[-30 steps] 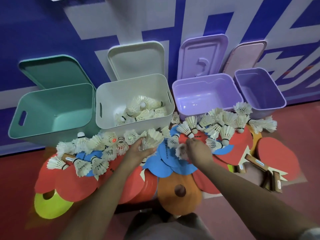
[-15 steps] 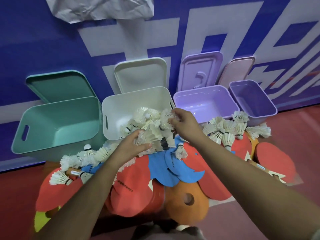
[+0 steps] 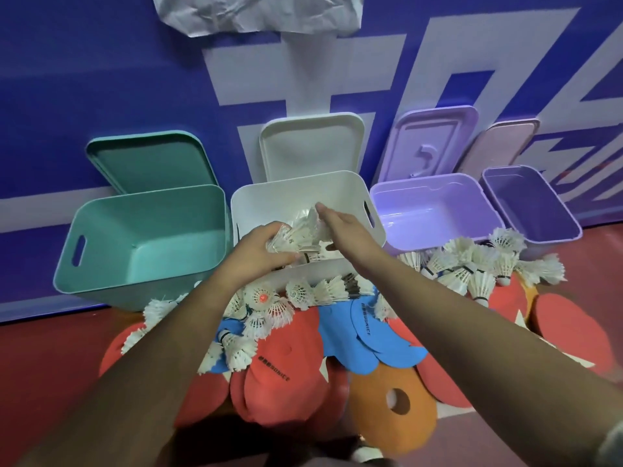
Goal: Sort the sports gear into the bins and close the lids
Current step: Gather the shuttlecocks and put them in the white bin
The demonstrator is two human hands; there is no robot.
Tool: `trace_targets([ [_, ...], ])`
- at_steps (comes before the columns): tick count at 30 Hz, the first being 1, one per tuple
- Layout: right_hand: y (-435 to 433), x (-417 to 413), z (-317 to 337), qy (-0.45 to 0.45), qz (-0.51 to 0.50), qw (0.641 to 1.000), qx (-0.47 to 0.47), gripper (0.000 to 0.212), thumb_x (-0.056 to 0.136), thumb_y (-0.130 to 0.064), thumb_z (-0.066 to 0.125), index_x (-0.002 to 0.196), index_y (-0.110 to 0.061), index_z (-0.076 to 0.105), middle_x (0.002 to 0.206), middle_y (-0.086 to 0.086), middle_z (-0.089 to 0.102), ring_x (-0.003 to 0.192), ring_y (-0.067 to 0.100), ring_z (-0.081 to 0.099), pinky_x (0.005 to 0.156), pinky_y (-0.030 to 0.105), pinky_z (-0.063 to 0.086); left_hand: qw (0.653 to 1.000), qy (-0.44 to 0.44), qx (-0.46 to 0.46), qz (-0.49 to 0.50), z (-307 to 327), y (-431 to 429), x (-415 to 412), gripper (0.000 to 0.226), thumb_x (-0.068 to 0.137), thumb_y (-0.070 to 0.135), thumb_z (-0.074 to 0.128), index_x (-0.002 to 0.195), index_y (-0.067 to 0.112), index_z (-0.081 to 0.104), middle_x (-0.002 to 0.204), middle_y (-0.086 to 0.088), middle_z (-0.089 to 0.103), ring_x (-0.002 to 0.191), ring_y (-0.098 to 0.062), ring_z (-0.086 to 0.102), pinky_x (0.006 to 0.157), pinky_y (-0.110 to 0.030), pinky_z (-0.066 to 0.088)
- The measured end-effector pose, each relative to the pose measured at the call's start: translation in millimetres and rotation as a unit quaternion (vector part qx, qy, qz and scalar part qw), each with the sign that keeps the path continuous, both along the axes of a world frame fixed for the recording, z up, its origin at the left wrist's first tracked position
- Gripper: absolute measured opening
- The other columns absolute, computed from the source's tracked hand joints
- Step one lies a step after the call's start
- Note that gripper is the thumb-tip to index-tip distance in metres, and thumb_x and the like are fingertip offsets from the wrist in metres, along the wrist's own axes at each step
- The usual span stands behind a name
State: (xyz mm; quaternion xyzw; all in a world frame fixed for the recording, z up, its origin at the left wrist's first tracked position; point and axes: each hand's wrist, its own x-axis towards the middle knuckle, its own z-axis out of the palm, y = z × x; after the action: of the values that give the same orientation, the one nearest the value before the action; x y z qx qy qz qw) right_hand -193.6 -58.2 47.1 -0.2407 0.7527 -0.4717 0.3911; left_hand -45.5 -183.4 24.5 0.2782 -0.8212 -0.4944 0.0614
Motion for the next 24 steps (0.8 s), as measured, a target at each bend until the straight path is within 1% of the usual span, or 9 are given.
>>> trace_targets([
  [2,-7.7,-1.5,-10.7,0.023,0.016,0.999,0.024,0.064,0.085,-0.069,0.046,0.11,-0.015,0.07,0.109,0.004,0.069,0.098,0.018,0.064,0.088,0.034,0.048,0.999,-0.028,-0.014,-0.007,-4.7,-9.7,-7.7,0.054,0.071,0.04,0.081,0.117,0.037,0.053,0.109,0.007,0.056,0.093,-0.011,0.062,0.077,-0.027,0.051],
  [4,-14.2,-4.4,-23.2,0.097,0.015,0.995,0.036,0.054,0.09,-0.056,0.051,0.092,-0.005,0.068,0.095,0.011,0.066,0.082,0.021,0.062,0.078,0.034,0.047,0.996,-0.08,-0.027,-0.033,-8.4,-17.0,-15.5,0.07,0.072,0.039,0.08,0.128,0.042,0.039,0.117,0.007,0.04,0.098,-0.012,0.055,0.08,-0.025,0.048],
  [7,-20.3,-10.3,-37.9,0.169,0.008,0.983,0.071,0.045,0.096,-0.042,0.051,0.115,-0.002,0.059,0.106,0.014,0.065,0.096,0.027,0.061,0.09,0.04,0.048,0.987,-0.126,-0.058,-0.083,-19.3,-26.2,-28.6,0.074,0.076,0.021,0.073,0.129,0.039,0.024,0.125,0.001,0.034,0.101,-0.018,0.05,0.084,-0.03,0.047],
  [9,-20.7,-13.6,-43.9,0.187,0.009,0.978,0.094,0.049,0.095,-0.04,0.055,0.129,-0.006,0.046,0.115,0.012,0.062,0.105,0.028,0.059,0.093,0.04,0.047,0.982,-0.148,-0.076,-0.091,-26.9,-32.6,-32.7,0.071,0.078,0.015,0.069,0.127,0.038,0.021,0.115,-0.005,0.045,0.085,-0.018,0.054,0.07,-0.03,0.047],
  [12,-18.8,-18.6,-57.9,0.208,0.062,0.966,0.139,0.047,0.095,-0.037,0.057,0.128,-0.007,0.043,0.118,0.015,0.061,0.106,0.031,0.059,0.085,0.036,0.046,0.962,-0.207,-0.11,-0.139,-39.6,-37.8,-30.0,0.064,0.083,0.027,0.07,0.126,0.028,0.023,0.085,-0.008,0.057,0.066,-0.018,0.055,0.056,-0.03,0.042],
  [14,-17.8,-20.0,-67.6,0.232,0.111,0.951,0.17,0.05,0.096,-0.037,0.056,0.133,-0.007,0.043,0.123,0.017,0.06,0.111,0.033,0.058,0.085,0.035,0.044,0.943,-0.251,-0.141,-0.166,-50.0,-36.3,-25.9,0.054,0.087,0.034,0.068,0.125,0.022,0.033,0.094,-0.007,0.06,0.077,-0.019,0.056,0.062,-0.03,0.04],
  [17,-15.1,-21.0,-75.8,0.274,0.161,0.929,0.19,0.057,0.098,-0.04,0.052,0.143,-0.008,0.039,0.134,0.019,0.053,0.123,0.033,0.051,0.094,0.037,0.041,0.945,-0.248,-0.163,-0.138,-66.2,-33.6,-22.5,0.058,0.087,0.031,0.069,0.135,0.02,0.039,0.131,-0.008,0.055,0.107,-0.023,0.055,0.085,-0.032,0.043],
  [20,-8.6,-23.4,-71.6,0.295,0.138,0.931,0.164,0.058,0.099,-0.043,0.047,0.141,-0.004,0.041,0.136,0.021,0.05,0.125,0.033,0.048,0.099,0.037,0.039,0.966,-0.213,-0.122,-0.082,-58.6,-30.2,-19.3,0.082,0.081,0.029,0.075,0.146,0.027,0.025,0.134,-0.01,0.052,0.105,-0.023,0.054,0.083,-0.029,0.041],
  [24,21.2,-27.0,-53.9,0.281,0.067,0.955,0.062,0.051,0.097,-0.042,0.051,0.136,-0.008,0.05,0.135,0.013,0.051,0.12,0.026,0.054,0.102,0.036,0.042,0.979,-0.134,-0.154,0.018,-37.9,-10.9,-9.9,0.059,0.087,0.033,0.067,0.138,0.024,0.039,0.135,-0.007,0.046,0.121,-0.02,0.049,0.1,-0.035,0.042],
])
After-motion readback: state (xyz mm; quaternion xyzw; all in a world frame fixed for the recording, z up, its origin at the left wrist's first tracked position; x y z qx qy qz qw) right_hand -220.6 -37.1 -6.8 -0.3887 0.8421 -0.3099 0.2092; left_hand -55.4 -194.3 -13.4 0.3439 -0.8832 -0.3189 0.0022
